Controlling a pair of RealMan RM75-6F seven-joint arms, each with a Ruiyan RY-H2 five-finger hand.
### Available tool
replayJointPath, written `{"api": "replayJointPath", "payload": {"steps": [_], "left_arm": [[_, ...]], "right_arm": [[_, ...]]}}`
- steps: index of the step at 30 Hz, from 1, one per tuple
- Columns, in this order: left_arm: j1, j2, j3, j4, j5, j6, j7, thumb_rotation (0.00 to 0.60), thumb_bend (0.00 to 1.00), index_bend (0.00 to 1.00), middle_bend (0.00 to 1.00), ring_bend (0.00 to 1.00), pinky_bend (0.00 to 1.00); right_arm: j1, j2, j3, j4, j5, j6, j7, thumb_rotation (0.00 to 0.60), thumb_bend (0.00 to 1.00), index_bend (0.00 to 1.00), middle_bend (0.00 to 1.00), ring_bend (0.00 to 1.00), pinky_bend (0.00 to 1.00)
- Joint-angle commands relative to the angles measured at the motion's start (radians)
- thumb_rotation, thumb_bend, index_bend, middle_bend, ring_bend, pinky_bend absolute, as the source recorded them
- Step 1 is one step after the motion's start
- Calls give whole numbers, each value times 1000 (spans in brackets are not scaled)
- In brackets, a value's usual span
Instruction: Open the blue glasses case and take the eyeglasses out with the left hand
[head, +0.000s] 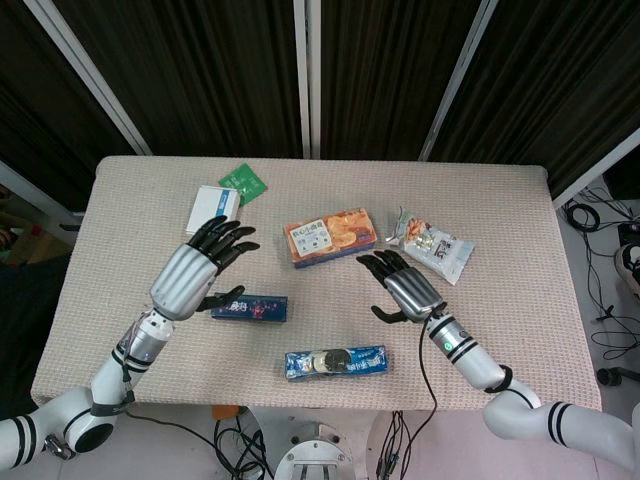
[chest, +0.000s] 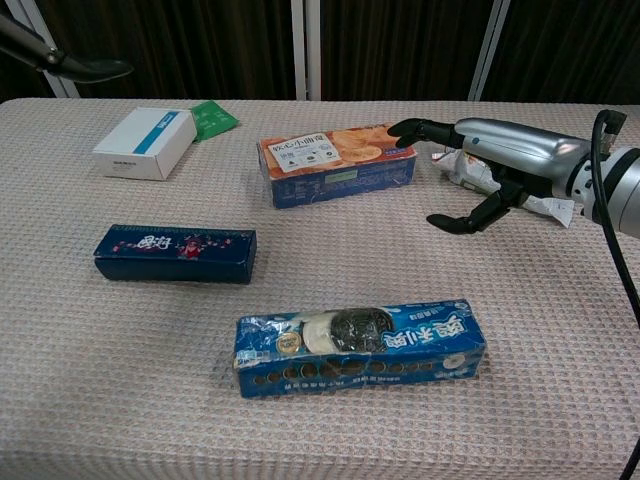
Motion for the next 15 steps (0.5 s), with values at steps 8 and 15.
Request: {"api": "replayJointPath", "payload": {"steps": [8, 15], "left_arm": [[24, 49, 28, -12, -54, 18, 12, 600, 226, 240, 166, 114, 121], [100, 114, 104, -68, -152, 5, 98, 600, 227, 244, 178, 116, 121]], "right_arm": [[-63, 70, -52, -44, -9, 99, 6, 600, 313, 9, 62, 0, 0], [-239, 268, -131, -120, -58, 337, 73, 600, 314, 9, 60, 0, 0]]}}
